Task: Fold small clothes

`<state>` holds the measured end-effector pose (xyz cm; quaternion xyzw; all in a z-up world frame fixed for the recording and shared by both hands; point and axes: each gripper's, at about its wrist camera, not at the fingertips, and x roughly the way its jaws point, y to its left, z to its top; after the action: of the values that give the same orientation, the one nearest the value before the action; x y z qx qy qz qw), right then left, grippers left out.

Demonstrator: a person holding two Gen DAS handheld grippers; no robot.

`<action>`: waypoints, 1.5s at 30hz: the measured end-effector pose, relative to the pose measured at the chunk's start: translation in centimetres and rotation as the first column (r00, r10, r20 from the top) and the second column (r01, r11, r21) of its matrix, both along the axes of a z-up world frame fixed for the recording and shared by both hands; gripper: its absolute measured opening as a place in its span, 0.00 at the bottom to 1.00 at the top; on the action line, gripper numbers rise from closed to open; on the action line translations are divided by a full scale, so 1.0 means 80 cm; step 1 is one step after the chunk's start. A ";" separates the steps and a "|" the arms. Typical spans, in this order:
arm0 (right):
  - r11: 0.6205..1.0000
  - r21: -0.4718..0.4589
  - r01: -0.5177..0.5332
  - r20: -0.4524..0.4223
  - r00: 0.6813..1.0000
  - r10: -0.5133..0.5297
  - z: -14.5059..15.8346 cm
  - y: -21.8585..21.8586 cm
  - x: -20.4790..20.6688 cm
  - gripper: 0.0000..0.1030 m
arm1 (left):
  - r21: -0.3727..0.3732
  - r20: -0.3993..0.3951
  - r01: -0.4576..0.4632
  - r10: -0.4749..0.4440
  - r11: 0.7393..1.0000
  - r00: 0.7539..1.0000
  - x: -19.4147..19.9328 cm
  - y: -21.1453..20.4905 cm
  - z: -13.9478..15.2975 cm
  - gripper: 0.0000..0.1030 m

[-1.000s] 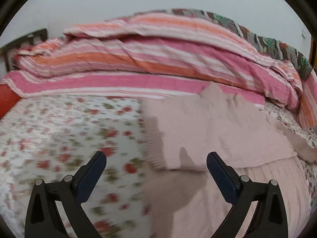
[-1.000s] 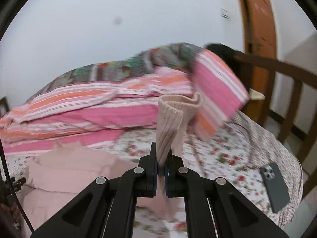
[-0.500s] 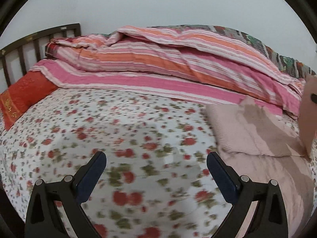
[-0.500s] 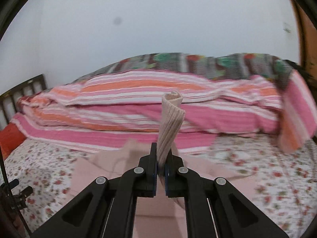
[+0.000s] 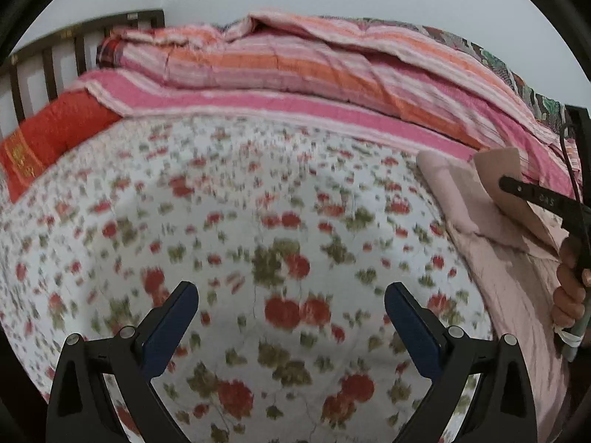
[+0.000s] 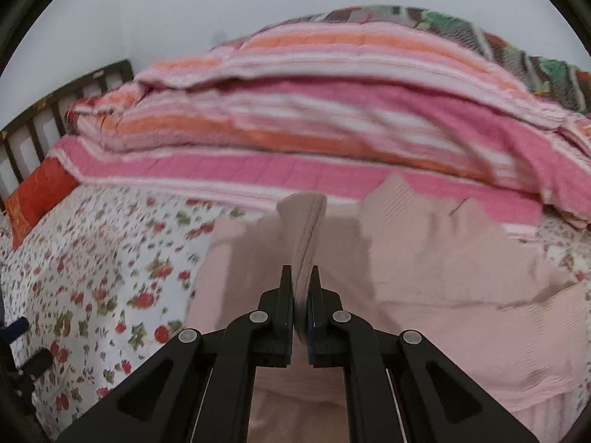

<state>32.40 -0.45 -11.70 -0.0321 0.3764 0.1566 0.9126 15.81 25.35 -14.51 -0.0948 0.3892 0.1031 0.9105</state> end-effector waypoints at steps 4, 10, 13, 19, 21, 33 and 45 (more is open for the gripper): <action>0.999 0.007 -0.047 0.006 0.999 0.047 0.001 0.016 -0.009 0.06 | -0.045 -0.002 -0.004 0.004 0.999 1.000 -0.007 0.000 -0.007 0.98; 0.974 -0.019 -0.227 -0.101 0.969 0.224 -0.024 0.049 -0.015 0.31 | -0.081 0.000 0.014 -0.014 0.997 1.000 -0.006 -0.012 -0.006 0.98; 0.968 -0.052 -0.245 -0.092 0.967 0.239 -0.018 0.043 -0.036 0.46 | -0.098 0.003 0.032 -0.032 0.995 0.999 -0.006 -0.021 -0.004 0.98; 0.980 0.031 -0.196 0.001 0.981 0.196 0.025 -0.052 -0.101 0.63 | -0.142 0.005 0.104 -0.104 0.984 0.995 -0.003 -0.047 -0.006 0.98; 0.990 0.021 -0.140 0.017 0.990 0.139 0.034 -0.100 -0.120 0.63 | -0.171 0.014 0.147 -0.146 0.974 0.989 -0.004 -0.063 -0.006 0.98; 0.975 0.007 0.224 -0.026 0.974 -0.223 0.015 -0.327 -0.193 0.63 | -0.251 0.091 0.263 -0.248 0.931 0.964 0.015 -0.142 0.003 0.90; 0.966 0.052 0.252 -0.031 0.968 -0.251 -0.012 -0.352 -0.187 0.53 | -0.293 0.094 0.214 -0.195 0.932 0.976 0.143 -0.159 0.014 0.44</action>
<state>17.47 -28.63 -12.64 0.0430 0.3841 0.0503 0.9209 27.27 12.62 -13.42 -0.1949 0.3791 -0.0559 0.9029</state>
